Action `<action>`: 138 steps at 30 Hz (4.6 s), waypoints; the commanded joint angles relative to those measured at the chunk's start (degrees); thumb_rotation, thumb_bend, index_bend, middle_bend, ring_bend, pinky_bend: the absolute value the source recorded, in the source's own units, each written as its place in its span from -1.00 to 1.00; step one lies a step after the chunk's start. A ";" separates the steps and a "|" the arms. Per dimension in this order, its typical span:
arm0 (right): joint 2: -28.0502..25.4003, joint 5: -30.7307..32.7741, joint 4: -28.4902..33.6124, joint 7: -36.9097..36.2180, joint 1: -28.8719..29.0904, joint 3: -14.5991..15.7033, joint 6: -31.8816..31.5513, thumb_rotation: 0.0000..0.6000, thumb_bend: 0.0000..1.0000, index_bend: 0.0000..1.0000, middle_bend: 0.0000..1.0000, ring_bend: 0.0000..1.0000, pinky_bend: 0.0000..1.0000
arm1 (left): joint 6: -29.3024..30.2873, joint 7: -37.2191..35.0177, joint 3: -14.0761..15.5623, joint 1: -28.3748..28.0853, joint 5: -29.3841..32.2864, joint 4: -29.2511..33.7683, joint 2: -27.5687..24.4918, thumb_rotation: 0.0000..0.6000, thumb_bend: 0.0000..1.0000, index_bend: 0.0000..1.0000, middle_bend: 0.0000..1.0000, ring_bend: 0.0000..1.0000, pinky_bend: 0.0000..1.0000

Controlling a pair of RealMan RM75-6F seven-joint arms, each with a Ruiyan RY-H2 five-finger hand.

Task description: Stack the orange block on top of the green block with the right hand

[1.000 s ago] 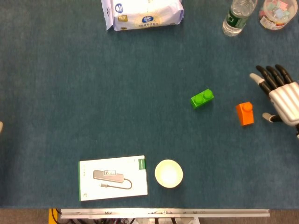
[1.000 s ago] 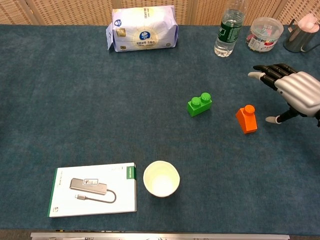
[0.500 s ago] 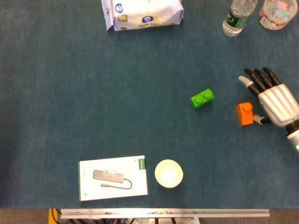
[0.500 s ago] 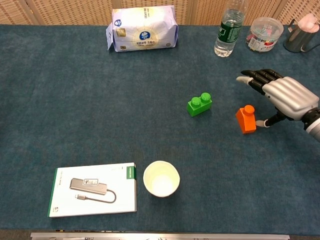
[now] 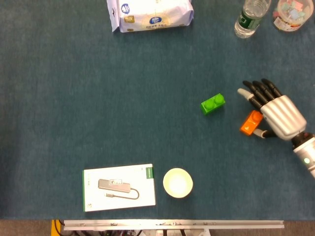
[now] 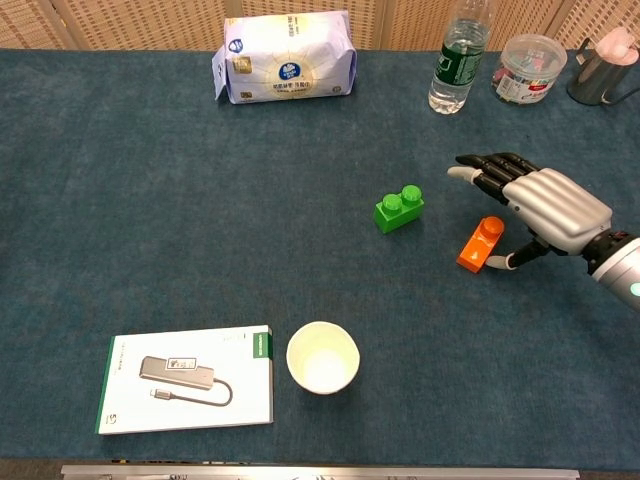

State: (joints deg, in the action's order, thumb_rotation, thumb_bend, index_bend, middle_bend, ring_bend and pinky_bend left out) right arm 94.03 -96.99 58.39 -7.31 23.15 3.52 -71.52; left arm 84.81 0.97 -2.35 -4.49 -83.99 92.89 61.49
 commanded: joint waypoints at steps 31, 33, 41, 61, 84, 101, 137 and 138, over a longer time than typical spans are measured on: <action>-10.86 5.96 17.20 11.64 2.33 -2.05 6.06 1.00 -0.84 -0.25 -1.00 -1.00 -0.99 | -0.10 0.44 -0.19 0.27 0.46 0.73 -0.58 1.00 -0.51 -0.25 -0.10 -0.40 -0.19; -10.82 6.54 17.29 12.07 2.66 -2.21 7.04 1.00 -0.82 -0.24 -1.00 -1.00 -0.99 | -0.22 0.36 -0.22 0.24 0.59 0.71 -0.62 1.00 -0.51 -0.25 -0.10 -0.40 -0.19; -10.72 7.69 18.16 14.01 3.89 -2.18 10.25 1.00 -0.75 -0.22 -1.00 -1.00 -0.99 | -0.05 -0.03 -0.34 0.39 0.72 0.90 -1.02 1.00 -0.50 -0.25 -0.10 -0.40 -0.19; -12.41 11.17 21.13 19.16 5.17 -2.06 14.84 1.00 -0.67 -0.07 -0.97 -1.00 -0.99 | -0.46 0.56 -0.31 0.40 1.05 1.39 -1.27 1.00 -0.51 -0.23 -0.10 -0.40 -0.19; -12.87 11.27 22.78 15.94 5.30 -2.37 14.08 1.00 -0.50 0.23 -0.86 -1.00 -0.99 | -0.61 0.87 -0.28 0.46 1.22 1.72 -1.38 1.00 -0.51 -0.23 -0.10 -0.40 -0.19; -19.71 12.44 35.90 15.92 9.78 -7.27 15.57 1.00 -0.50 0.24 -0.86 -1.00 -0.99 | -0.71 1.07 -0.16 0.50 1.17 2.05 -1.62 1.00 -0.50 -0.23 -0.10 -0.40 -0.19; -15.50 39.19 36.73 34.08 20.43 -11.82 20.98 1.00 -0.50 0.24 -0.86 -1.00 -0.99 | -0.68 -0.51 -0.27 0.50 0.94 1.63 -1.97 1.00 -0.51 -0.22 -0.10 -0.40 -0.19; -15.39 39.18 36.57 33.94 20.48 -11.73 21.01 1.00 -0.50 0.24 -0.86 -1.00 -0.99 | -0.67 -0.51 -0.28 0.50 0.96 1.63 -1.98 1.00 -0.51 -0.22 -0.10 -0.40 -0.19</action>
State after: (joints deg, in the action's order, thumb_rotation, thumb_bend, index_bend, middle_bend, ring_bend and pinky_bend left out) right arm 78.55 -57.82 95.06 26.72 43.58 -8.29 -50.54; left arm 84.14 0.46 -2.63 -3.99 -83.04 94.52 59.51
